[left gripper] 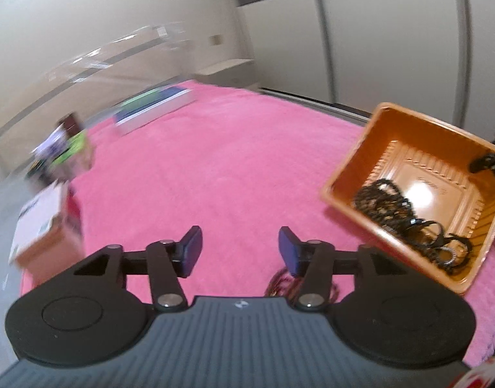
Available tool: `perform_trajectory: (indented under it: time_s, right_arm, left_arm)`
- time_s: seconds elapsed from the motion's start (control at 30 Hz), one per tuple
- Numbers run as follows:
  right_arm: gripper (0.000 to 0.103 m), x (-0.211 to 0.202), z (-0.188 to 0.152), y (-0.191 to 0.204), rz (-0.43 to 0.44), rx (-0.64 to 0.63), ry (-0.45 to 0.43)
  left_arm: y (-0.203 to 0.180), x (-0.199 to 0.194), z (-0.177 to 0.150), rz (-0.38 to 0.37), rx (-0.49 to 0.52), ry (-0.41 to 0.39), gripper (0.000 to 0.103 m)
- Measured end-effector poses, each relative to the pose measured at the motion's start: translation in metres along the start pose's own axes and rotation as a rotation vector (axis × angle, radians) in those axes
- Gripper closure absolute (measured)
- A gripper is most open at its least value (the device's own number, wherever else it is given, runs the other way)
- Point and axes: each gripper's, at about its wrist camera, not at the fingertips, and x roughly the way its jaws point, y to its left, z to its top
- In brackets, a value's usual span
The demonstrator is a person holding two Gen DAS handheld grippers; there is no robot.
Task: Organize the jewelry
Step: 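Move the left tool to the brown bead necklace with black pendant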
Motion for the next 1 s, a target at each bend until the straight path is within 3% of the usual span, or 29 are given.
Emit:
perform_trajectory:
  time_s: [0.03, 0.17, 0.23, 0.5, 0.87, 1.0]
  right_arm:
    - [0.099, 0.0, 0.0, 0.0, 0.0, 0.001, -0.001]
    - [0.099, -0.001, 0.0, 0.001, 0.0, 0.004, -0.004]
    - [0.099, -0.001, 0.0, 0.001, -0.001, 0.005, -0.003]
    - [0.099, -0.002, 0.0, 0.001, -0.002, 0.01, -0.002]
    - [0.099, -0.001, -0.002, 0.002, -0.002, 0.015, -0.004]
    - [0.099, -0.001, -0.002, 0.002, -0.001, 0.014, -0.004]
  left_arm:
    - [0.003, -0.004, -0.008, 0.024, -0.028, -0.006, 0.042]
    - [0.012, -0.017, -0.039, 0.105, -0.141, -0.024, 0.036]
    - [0.014, -0.022, -0.048, 0.129, -0.211, -0.031, 0.026]
    - [0.01, -0.035, -0.094, 0.182, -0.429, -0.046, 0.014]
    - [-0.04, 0.002, -0.106, 0.138, -0.446, 0.055, 0.013]
    - [-0.05, 0.018, -0.107, 0.123, -0.41, 0.082, 0.023]
